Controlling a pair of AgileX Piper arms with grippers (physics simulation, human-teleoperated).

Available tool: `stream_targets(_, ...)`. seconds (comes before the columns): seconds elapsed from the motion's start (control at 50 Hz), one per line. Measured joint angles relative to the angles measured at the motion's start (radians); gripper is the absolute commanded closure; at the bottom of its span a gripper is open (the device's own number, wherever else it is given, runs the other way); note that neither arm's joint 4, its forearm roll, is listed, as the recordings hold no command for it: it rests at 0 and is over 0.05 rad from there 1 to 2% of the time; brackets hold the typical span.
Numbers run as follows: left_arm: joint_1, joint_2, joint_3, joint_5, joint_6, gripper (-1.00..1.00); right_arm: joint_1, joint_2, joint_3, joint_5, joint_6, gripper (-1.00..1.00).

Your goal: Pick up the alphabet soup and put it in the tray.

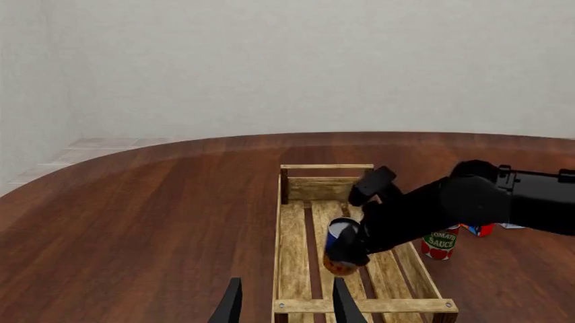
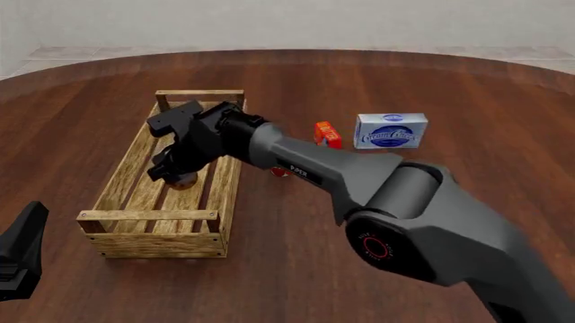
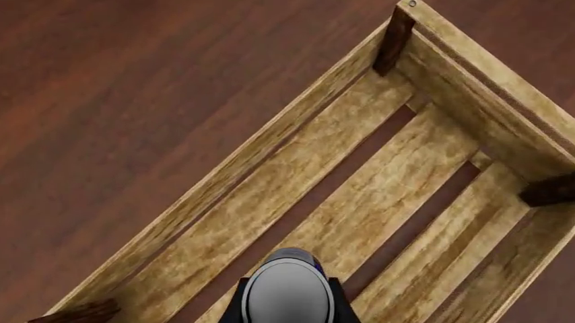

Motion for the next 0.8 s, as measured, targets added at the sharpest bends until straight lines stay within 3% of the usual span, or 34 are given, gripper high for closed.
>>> stream_targets(0.76, 0.0, 0.0, 0.0, 0.0, 0.0, -1.0, 0.004, 0.071, -0.073, -0.004, 0.052, 1.0)
stream_targets(0.78, 0.0, 0.0, 0.0, 0.0, 0.0, -1.0, 0.004, 0.071, -0.074, -0.004, 0.052, -1.0)
stream_targets(0.8, 0.0, 0.0, 0.0, 0.0, 0.0, -1.0, 0.004, 0.074, -0.074, -0.003, 0.054, -1.0)
